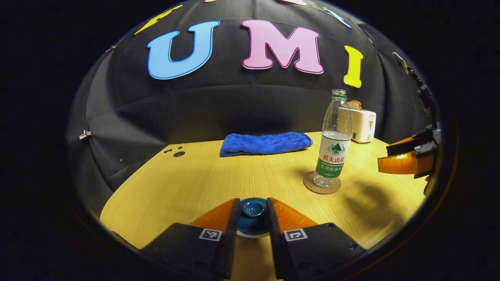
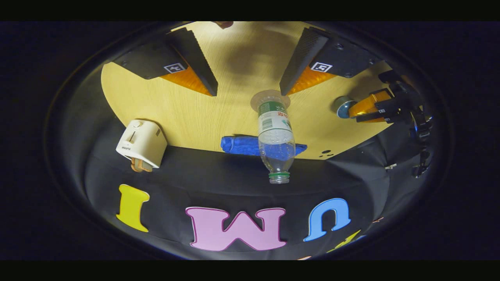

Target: Open the teacup lid with one hand, grasp the water bottle and pour water into the teacup with the other hand; after pouring, place the water bottle on the coaster and then close the teacup lid.

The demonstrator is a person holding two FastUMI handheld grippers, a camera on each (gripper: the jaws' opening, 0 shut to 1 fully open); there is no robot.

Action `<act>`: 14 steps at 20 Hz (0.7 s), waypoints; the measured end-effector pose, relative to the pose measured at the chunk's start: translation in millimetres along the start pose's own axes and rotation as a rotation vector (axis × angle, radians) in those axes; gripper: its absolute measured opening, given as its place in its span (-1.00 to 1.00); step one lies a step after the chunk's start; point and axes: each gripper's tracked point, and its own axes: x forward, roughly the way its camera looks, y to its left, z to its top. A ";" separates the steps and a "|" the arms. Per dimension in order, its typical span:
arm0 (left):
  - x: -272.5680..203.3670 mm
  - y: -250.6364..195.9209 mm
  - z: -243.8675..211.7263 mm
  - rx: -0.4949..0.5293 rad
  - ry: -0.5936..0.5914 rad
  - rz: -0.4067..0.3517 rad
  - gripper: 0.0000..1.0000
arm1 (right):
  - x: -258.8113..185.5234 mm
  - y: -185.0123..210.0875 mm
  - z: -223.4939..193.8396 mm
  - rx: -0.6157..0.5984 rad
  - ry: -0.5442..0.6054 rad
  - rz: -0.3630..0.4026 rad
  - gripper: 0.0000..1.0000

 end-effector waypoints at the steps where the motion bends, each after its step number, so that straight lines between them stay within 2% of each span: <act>1: -3.1 0.4 3.3 0.001 -0.006 -0.001 0.16 | -0.6 0.2 3.7 0.002 -0.006 -0.003 0.99; 2: -5.9 1.7 7.3 0.004 -0.014 0.002 0.35 | -1.9 0.4 6.5 0.006 -0.011 -0.004 0.99; 5: -20.9 7.3 19.8 0.010 -0.032 0.009 0.64 | -10.5 0.2 16.0 0.024 -0.017 -0.014 0.99; 6: -27.5 11.0 25.1 0.015 -0.038 0.013 0.80 | -15.2 0.2 19.4 0.029 -0.019 -0.018 0.99; 7: -36.0 13.5 32.0 0.023 -0.045 0.015 0.84 | -21.3 0.5 24.2 0.032 -0.024 -0.023 0.99; 8: -46.5 16.6 41.1 0.033 -0.057 0.022 1.00 | -28.3 -0.1 28.7 0.030 -0.030 -0.026 0.99; 14: -121.0 40.5 116.5 0.027 -0.173 0.081 0.93 | -83.4 -9.4 84.6 0.016 -0.119 -0.091 0.99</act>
